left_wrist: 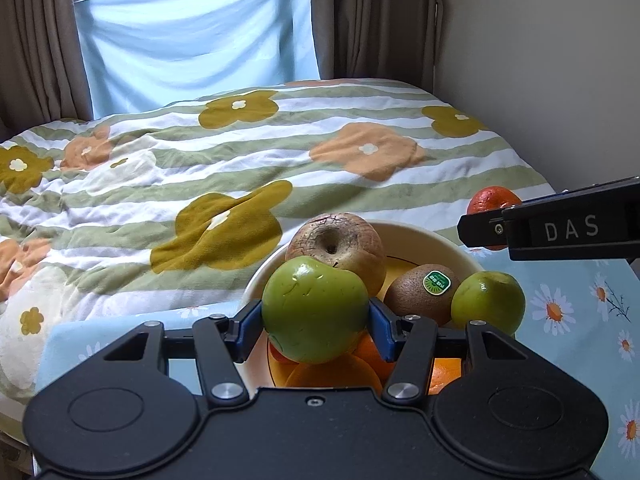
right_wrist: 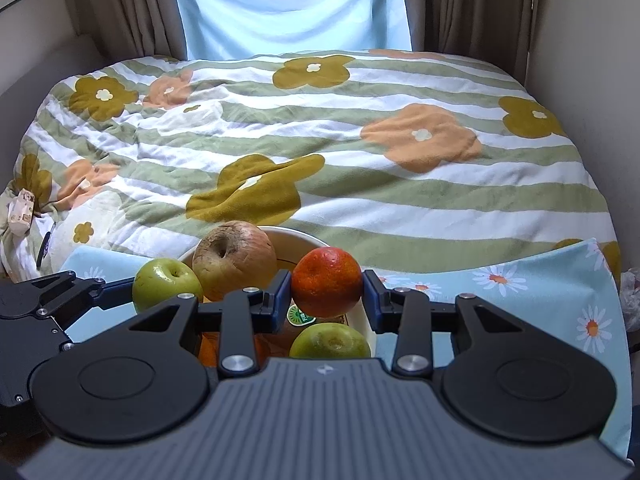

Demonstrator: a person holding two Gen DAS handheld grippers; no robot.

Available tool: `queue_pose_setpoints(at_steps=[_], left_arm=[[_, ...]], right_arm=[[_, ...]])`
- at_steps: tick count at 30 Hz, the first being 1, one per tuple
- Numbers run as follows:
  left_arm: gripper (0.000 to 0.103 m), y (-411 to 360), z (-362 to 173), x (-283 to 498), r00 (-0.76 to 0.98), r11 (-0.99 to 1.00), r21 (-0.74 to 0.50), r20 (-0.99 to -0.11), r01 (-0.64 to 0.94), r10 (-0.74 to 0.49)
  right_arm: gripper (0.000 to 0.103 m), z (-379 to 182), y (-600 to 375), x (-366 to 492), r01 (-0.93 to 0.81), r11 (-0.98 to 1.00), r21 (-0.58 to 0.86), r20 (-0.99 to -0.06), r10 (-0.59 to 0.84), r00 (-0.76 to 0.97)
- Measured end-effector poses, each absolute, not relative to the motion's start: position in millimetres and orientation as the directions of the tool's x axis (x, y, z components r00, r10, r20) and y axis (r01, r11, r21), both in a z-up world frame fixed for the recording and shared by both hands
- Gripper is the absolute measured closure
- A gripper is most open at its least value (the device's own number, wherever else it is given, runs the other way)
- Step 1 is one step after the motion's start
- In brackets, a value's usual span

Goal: Organize fruits
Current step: 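Carry the green apple and tangerine into the white bowl and release both, then withdraw both tools from the filled bowl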

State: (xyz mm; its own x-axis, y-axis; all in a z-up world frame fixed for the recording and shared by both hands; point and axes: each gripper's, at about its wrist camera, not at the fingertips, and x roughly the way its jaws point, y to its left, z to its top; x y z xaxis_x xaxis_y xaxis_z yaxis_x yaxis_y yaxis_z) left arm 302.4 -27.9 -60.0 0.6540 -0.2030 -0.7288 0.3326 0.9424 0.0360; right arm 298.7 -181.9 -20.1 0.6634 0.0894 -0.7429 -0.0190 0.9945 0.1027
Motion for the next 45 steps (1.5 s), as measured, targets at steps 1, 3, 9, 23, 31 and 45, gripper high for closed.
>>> queue_pose_setpoints(at_steps=[1, 3, 9, 23, 31, 45], left_arm=[[0.043, -28.3, -59.8, 302.0, 0.654, 0.941, 0.032, -0.728, 0.336, -0.208], [0.043, -30.3, -60.0, 301.2, 0.654, 0.939, 0.033, -0.726, 0.343, -0.214], [0.011, -36.9, -55.5, 295.1, 0.688, 0.931, 0.052, -0.689, 0.36, -0.228], [0.007, -23.9, -41.0, 281.4, 0.706, 0.937, 0.05, -0.672, 0.346, -0.225], [0.007, -9.6, -41.1, 278.6, 0.712, 0.953, 0.039, -0.674, 0.3, -0.196], [0.007, 6.9, -45.6, 283.5, 0.708, 0.968, 0.034, -0.689, 0.249, -0.158]], right_arm=[[0.05, -20.0, -181.9, 298.7, -0.018, 0.994, 0.103, -0.743, 0.09, 0.663], [0.05, -21.9, -182.9, 299.5, -0.017, 0.994, 0.105, -0.743, 0.089, 0.663], [0.05, -23.6, -186.0, 300.1, -0.016, 0.994, 0.106, -0.744, 0.09, 0.662], [0.05, -26.5, -187.4, 310.2, -0.034, 0.993, 0.117, -0.741, 0.11, 0.663], [0.05, -35.1, -186.2, 333.2, -0.062, 0.985, 0.16, -0.75, 0.162, 0.641], [0.012, -53.0, -182.8, 345.8, -0.068, 0.983, 0.171, -0.739, 0.174, 0.651]])
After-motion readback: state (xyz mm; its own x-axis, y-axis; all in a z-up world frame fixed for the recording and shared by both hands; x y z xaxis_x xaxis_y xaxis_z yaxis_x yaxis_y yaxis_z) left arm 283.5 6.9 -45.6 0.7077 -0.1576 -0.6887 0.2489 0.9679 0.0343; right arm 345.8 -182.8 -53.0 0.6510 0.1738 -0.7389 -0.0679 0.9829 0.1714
